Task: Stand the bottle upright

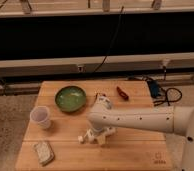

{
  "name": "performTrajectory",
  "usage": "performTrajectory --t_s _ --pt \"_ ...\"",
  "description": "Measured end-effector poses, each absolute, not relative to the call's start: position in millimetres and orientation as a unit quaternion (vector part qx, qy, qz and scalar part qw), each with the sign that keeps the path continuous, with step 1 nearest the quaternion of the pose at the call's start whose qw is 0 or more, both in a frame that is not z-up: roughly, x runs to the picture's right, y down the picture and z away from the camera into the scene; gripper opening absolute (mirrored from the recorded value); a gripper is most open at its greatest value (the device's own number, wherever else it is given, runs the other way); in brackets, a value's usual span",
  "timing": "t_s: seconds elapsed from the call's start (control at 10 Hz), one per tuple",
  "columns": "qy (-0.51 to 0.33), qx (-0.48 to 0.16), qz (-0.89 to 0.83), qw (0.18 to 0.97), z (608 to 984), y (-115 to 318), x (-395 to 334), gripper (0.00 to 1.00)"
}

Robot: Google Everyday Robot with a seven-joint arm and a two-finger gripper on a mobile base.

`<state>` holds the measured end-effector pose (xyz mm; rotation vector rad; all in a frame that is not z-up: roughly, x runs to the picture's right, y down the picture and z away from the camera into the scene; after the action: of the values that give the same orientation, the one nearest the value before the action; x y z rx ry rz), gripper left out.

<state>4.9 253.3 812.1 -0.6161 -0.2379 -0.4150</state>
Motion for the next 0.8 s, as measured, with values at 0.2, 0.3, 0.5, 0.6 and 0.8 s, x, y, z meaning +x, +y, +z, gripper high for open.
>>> performTrajectory --t_s 0.2,0.3,0.5,0.6,0.8 --pt "-0.116 -0.301 -0.201 0.925 811.8 250.4 4.5 0.8" --pt "-0.115 -0.302 -0.2 0.925 811.4 249.5 3.9 0.8" --pt "-0.108 -0.308 -0.202 0.923 808.5 248.9 3.2 0.7" --pt "-0.104 -0.312 -0.202 0.923 807.4 248.6 3.8 0.6" --pt "-0.098 -0.317 -0.201 0.922 803.9 248.3 4.6 0.37"
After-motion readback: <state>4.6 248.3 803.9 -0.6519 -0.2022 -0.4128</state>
